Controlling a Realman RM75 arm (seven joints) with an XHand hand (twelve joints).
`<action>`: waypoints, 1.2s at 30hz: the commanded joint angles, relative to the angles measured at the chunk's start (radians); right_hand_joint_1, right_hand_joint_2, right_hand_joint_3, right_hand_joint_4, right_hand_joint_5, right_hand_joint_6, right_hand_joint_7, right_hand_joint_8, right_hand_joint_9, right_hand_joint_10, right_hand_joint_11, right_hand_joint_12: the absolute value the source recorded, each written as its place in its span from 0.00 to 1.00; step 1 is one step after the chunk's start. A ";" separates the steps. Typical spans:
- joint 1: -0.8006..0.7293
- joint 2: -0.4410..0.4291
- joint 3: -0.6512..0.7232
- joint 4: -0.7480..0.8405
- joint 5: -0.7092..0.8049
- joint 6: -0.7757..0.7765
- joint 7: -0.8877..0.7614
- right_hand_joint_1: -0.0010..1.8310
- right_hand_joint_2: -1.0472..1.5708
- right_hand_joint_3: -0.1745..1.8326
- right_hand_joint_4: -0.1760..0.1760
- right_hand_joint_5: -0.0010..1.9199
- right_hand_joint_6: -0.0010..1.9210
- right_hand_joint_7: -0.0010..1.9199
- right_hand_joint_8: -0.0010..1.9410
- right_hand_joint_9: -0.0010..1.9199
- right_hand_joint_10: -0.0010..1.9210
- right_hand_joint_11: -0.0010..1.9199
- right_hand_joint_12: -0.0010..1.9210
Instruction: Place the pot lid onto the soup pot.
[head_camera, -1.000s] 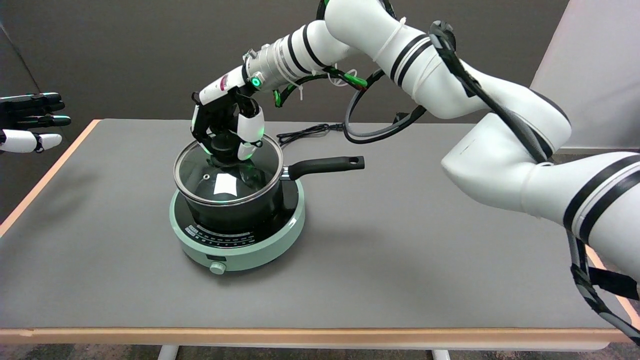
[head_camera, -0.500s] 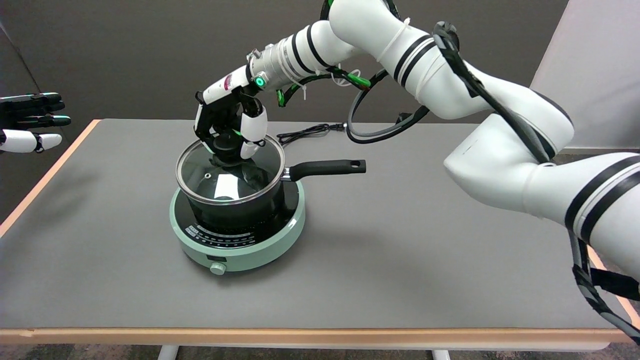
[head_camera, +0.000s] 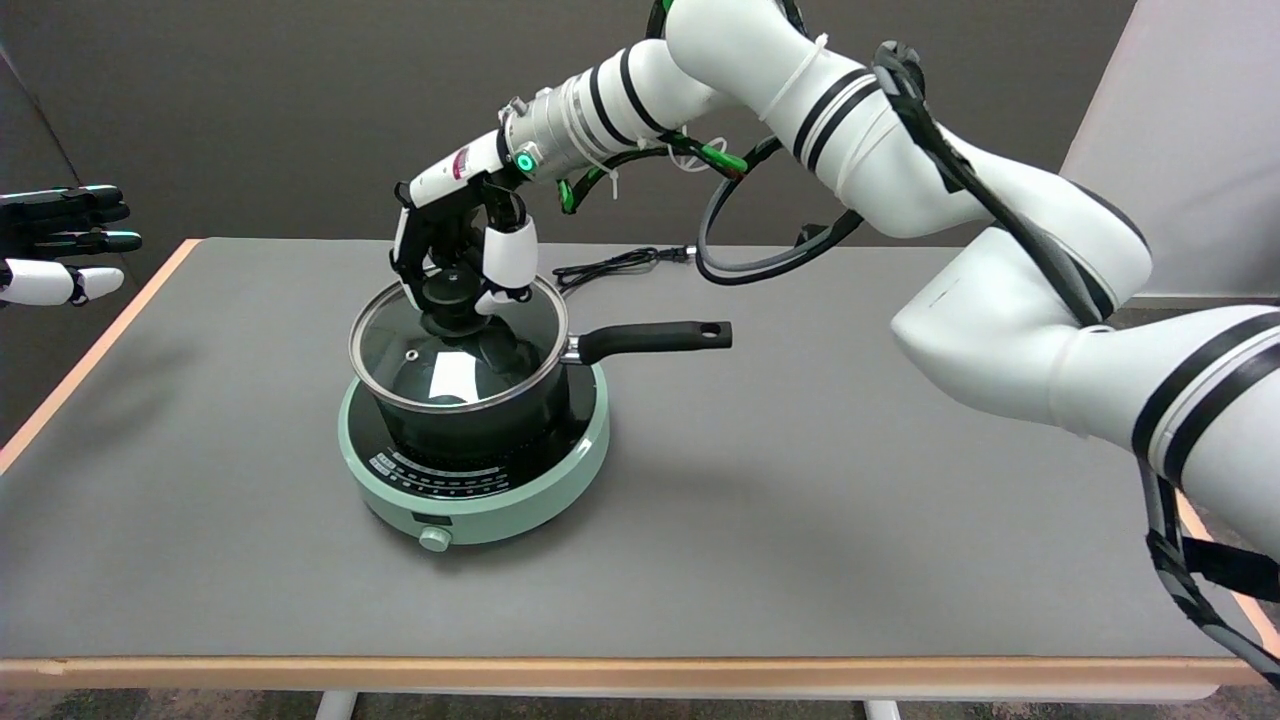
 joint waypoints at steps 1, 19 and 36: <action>-0.003 0.009 0.015 0.013 0.003 -0.028 0.030 0.57 0.65 0.53 0.80 0.37 0.25 0.43 0.29 0.38 0.59 0.24 0.79; -0.011 0.052 0.046 0.105 -0.010 -0.026 0.030 0.50 0.58 0.57 0.50 0.25 0.11 0.24 0.10 0.26 0.22 0.20 0.47; -0.043 0.133 0.108 0.282 -0.046 -0.016 0.030 0.48 0.58 0.57 0.51 0.25 0.11 0.26 0.10 0.28 0.21 0.20 0.47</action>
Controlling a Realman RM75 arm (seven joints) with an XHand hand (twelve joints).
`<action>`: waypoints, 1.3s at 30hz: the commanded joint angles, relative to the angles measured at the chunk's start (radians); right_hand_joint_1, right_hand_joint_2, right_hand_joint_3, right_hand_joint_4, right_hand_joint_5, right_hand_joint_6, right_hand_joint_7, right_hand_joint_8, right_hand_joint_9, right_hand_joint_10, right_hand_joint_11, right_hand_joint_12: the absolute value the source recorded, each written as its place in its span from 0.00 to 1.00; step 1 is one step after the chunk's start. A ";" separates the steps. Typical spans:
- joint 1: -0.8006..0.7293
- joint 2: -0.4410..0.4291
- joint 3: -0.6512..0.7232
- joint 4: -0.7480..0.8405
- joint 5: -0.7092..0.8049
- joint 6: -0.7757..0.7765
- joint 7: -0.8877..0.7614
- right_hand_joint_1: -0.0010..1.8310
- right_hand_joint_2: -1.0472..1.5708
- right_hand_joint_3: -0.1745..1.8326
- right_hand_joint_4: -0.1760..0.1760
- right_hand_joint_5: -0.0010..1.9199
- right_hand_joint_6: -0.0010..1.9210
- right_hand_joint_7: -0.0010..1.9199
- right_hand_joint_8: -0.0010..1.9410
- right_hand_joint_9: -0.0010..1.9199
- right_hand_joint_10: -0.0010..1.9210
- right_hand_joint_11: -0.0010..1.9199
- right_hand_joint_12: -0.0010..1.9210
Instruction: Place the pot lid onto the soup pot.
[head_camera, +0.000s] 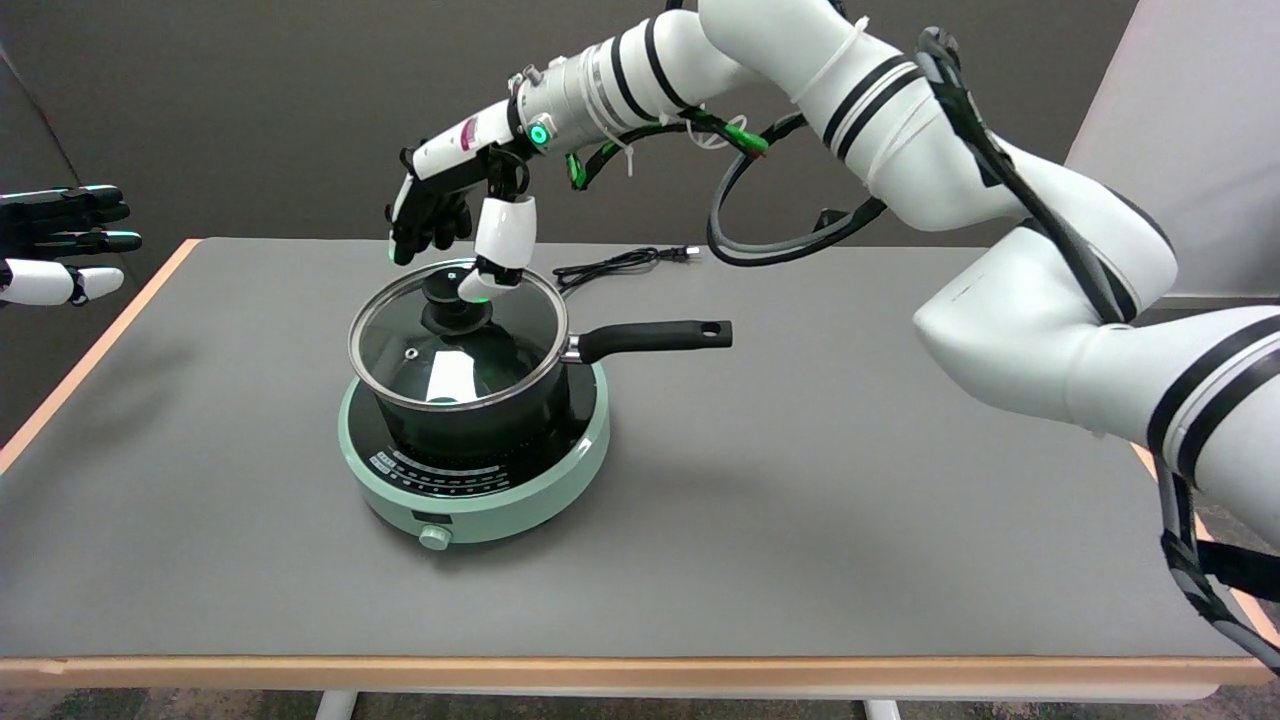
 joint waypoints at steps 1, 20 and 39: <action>-0.040 0.085 0.076 0.175 -0.034 0.012 0.002 0.48 0.58 0.57 0.52 0.25 0.11 0.26 0.10 0.28 0.21 0.20 0.47; -0.501 0.387 0.590 0.809 -0.034 0.286 0.002 0.47 0.59 0.55 0.63 0.28 0.12 0.32 0.11 0.33 0.23 0.21 0.52; -1.276 0.400 1.080 1.086 0.083 0.965 0.021 0.42 0.61 0.53 0.87 0.29 0.13 0.34 0.12 0.37 0.24 0.25 0.56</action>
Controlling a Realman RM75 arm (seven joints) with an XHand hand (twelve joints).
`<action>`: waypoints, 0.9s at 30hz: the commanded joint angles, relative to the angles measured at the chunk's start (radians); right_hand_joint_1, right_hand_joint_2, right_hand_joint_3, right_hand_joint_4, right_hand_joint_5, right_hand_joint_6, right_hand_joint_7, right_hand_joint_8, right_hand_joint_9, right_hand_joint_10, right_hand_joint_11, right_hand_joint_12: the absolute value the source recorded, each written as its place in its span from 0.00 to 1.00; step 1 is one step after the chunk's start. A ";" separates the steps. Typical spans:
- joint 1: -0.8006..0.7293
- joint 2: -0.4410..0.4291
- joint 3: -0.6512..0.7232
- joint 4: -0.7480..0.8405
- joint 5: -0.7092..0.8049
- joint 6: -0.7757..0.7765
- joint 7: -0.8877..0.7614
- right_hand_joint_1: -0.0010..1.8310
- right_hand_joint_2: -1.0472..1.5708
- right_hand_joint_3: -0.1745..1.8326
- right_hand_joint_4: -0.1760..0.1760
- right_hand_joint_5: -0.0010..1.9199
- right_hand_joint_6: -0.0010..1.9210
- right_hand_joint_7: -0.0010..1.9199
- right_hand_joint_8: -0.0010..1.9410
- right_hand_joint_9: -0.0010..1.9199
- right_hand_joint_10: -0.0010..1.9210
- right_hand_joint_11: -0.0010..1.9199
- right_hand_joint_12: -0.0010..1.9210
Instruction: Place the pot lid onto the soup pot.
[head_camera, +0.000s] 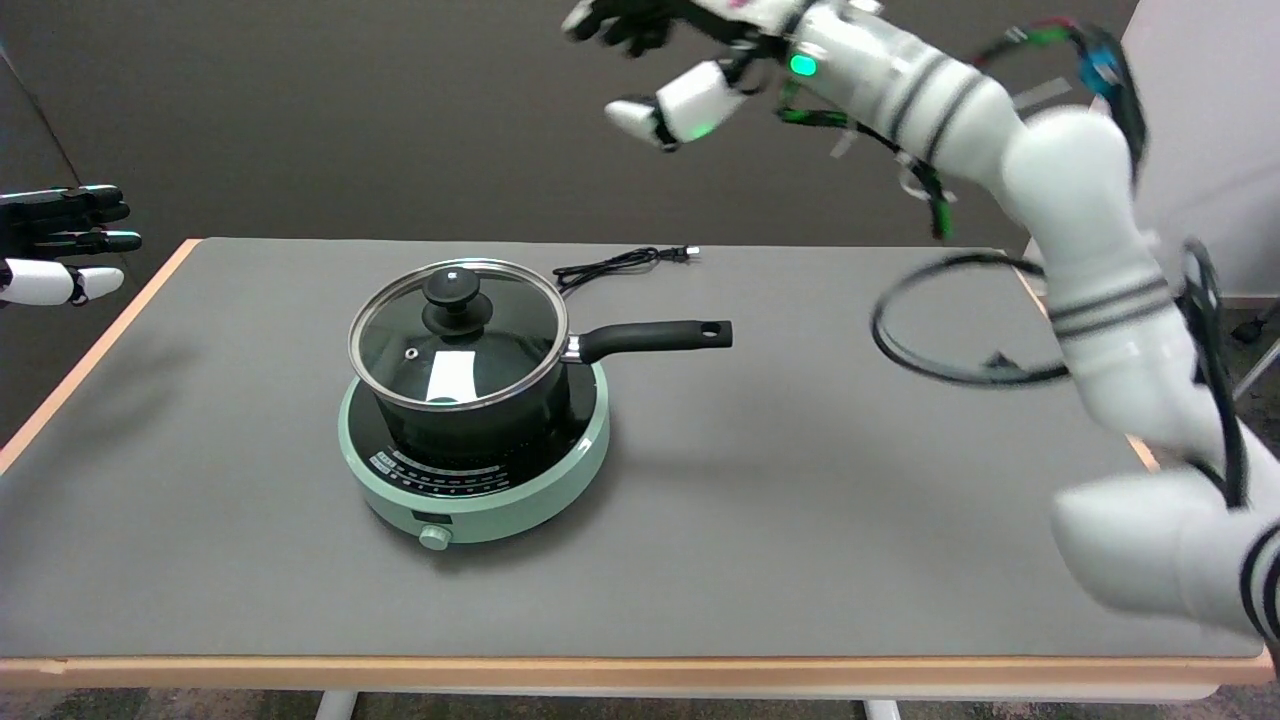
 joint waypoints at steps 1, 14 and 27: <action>-0.658 0.073 0.469 0.316 0.147 0.568 0.040 0.41 0.60 0.54 0.85 0.28 0.13 0.34 0.11 0.36 0.25 0.25 0.56; -0.730 -0.042 0.582 0.326 0.398 0.664 0.146 0.36 0.61 0.54 0.72 0.23 0.09 0.29 0.10 0.33 0.22 0.24 0.50; -0.746 -0.167 0.529 0.334 0.400 0.799 0.240 0.15 0.61 0.48 0.64 0.16 0.09 0.15 0.09 0.21 0.12 0.18 0.35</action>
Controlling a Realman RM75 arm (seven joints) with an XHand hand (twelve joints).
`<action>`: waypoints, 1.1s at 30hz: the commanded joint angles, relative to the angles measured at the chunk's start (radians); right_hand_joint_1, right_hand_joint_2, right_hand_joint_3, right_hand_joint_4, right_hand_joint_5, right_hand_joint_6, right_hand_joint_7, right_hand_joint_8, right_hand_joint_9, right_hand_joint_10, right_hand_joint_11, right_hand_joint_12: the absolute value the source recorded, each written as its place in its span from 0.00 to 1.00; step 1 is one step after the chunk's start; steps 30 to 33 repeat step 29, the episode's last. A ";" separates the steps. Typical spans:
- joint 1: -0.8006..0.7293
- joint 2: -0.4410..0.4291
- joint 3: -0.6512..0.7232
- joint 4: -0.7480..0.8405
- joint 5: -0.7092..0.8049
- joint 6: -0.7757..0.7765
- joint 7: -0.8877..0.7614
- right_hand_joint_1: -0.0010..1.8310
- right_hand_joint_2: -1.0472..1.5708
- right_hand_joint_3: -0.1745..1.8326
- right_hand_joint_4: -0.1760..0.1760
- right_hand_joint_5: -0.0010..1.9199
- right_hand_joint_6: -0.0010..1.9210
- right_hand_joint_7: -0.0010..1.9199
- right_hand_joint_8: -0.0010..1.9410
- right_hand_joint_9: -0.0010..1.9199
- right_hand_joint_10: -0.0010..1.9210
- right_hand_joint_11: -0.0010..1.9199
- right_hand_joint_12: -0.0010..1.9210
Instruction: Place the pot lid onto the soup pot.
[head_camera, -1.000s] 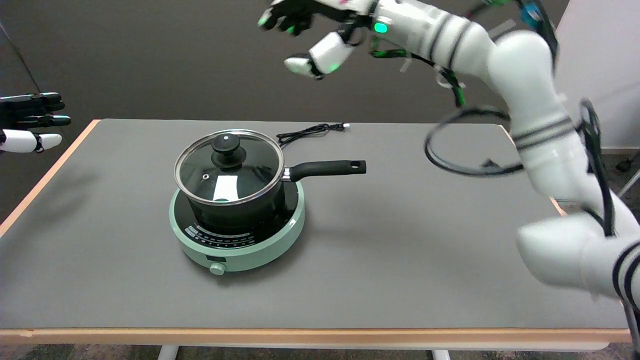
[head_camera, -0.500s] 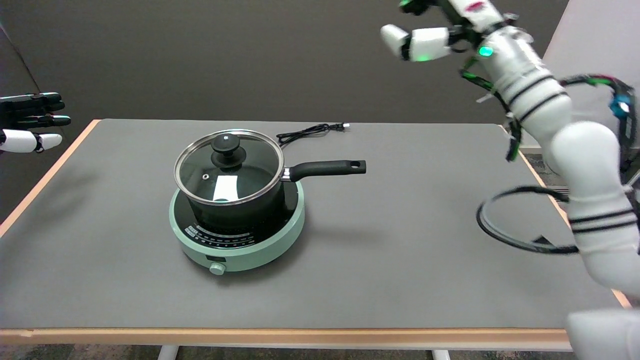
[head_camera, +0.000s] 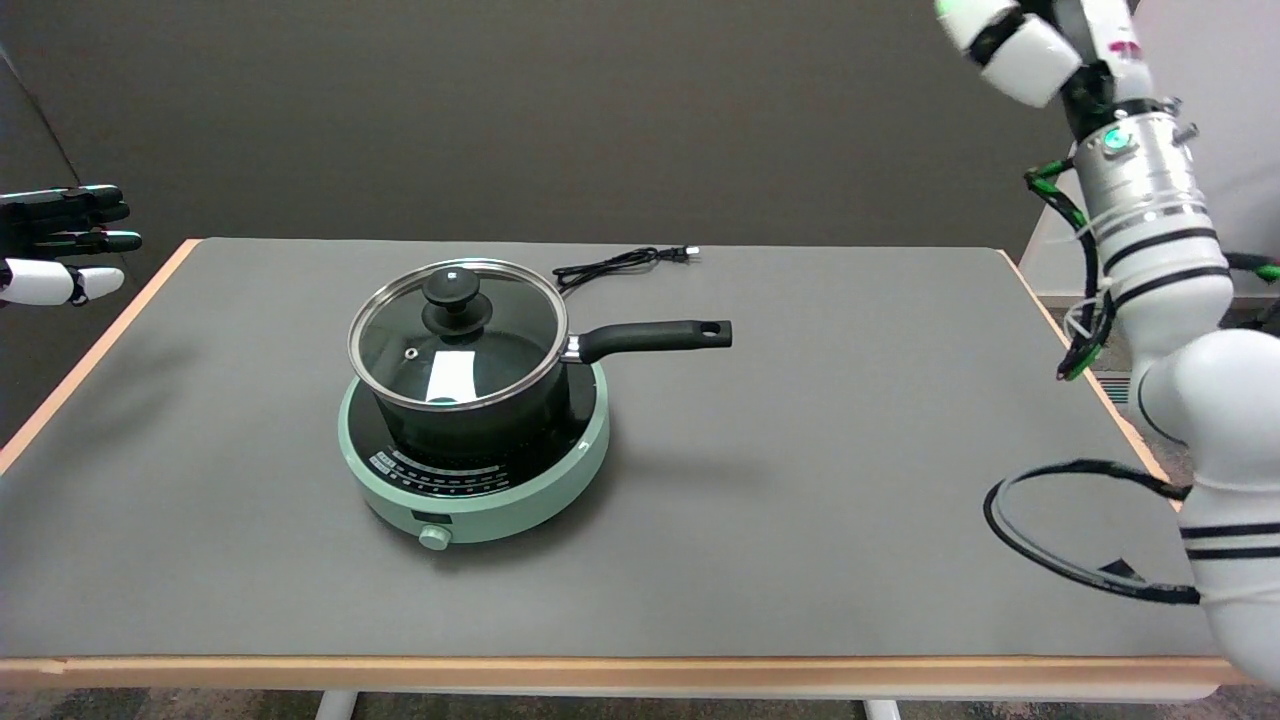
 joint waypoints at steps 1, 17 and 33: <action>-0.116 -0.128 0.031 0.044 0.089 0.224 0.134 0.14 0.61 0.48 0.64 0.15 0.09 0.14 0.08 0.19 0.11 0.17 0.34; -0.118 -0.125 -0.048 0.004 0.075 0.302 0.291 0.10 0.62 0.46 0.61 0.17 0.09 0.14 0.09 0.18 0.12 0.14 0.33; -0.105 -0.122 -0.068 -0.004 0.073 0.303 0.293 0.11 0.62 0.46 0.62 0.18 0.09 0.14 0.09 0.18 0.12 0.13 0.32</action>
